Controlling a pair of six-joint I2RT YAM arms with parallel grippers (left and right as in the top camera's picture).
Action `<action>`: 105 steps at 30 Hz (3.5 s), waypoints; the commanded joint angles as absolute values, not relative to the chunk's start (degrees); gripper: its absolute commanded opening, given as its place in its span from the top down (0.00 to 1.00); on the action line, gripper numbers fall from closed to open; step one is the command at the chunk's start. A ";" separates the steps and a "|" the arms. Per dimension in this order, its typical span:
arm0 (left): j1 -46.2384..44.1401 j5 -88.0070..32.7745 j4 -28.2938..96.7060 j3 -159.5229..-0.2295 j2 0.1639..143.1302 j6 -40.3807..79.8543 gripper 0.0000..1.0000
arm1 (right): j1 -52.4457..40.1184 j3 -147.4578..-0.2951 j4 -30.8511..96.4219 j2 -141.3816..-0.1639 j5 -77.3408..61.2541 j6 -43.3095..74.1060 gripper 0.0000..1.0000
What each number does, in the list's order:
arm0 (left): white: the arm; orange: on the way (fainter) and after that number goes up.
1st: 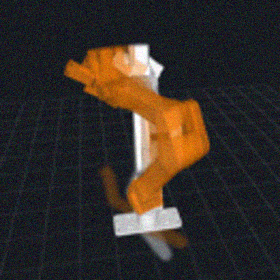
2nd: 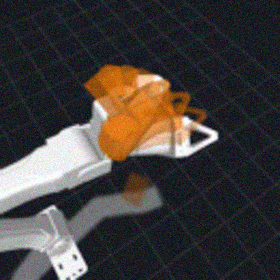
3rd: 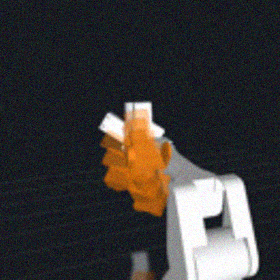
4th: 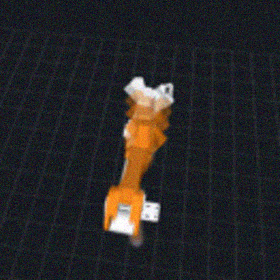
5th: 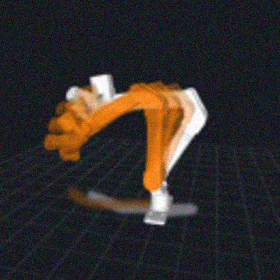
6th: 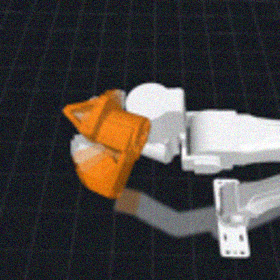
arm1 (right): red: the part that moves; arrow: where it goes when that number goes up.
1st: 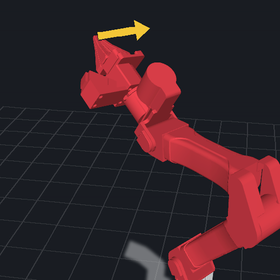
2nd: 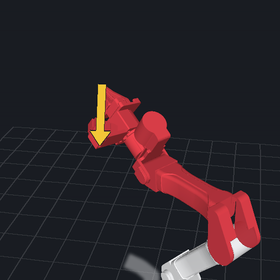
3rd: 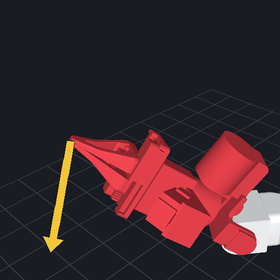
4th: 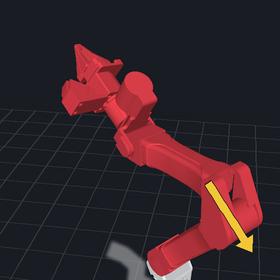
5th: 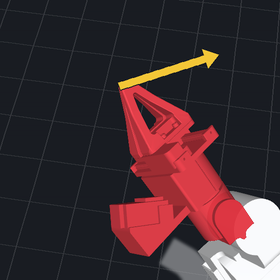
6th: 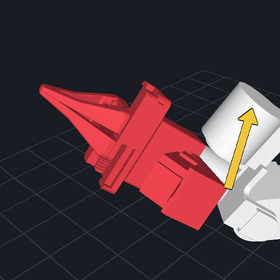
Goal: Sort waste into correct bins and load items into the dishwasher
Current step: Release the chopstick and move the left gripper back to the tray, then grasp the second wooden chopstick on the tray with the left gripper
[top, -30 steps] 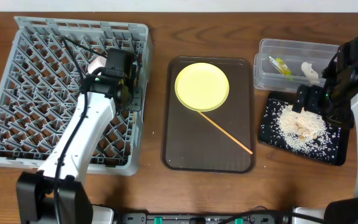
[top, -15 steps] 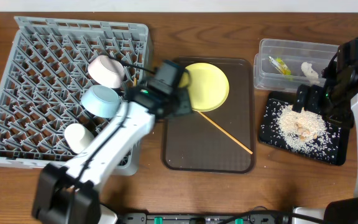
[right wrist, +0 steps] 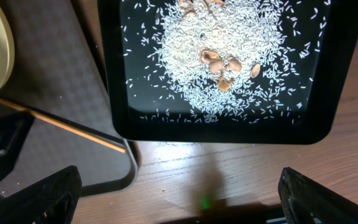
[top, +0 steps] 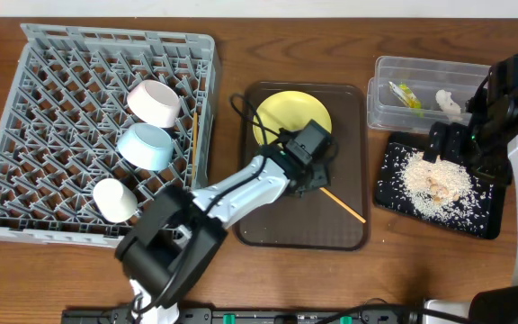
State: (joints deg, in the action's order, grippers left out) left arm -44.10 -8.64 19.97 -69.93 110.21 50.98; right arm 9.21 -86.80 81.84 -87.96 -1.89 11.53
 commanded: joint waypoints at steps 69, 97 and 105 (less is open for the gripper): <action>-47.99 0.49 23.64 -74.13 114.56 69.56 0.42 | 9.34 -87.64 81.87 -87.53 -2.00 11.73 0.01; -47.86 5.58 43.20 -74.13 119.96 66.70 0.73 | 9.34 -87.64 81.89 -87.53 -3.27 11.51 0.01; -47.18 -3.95 44.53 -74.13 116.75 60.51 0.17 | 9.34 -87.64 81.87 -87.53 -3.27 11.51 0.01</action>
State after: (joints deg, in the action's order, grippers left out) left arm -47.72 2.96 43.64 -76.40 115.50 66.50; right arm 9.21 -86.83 81.82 -87.96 -3.01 11.53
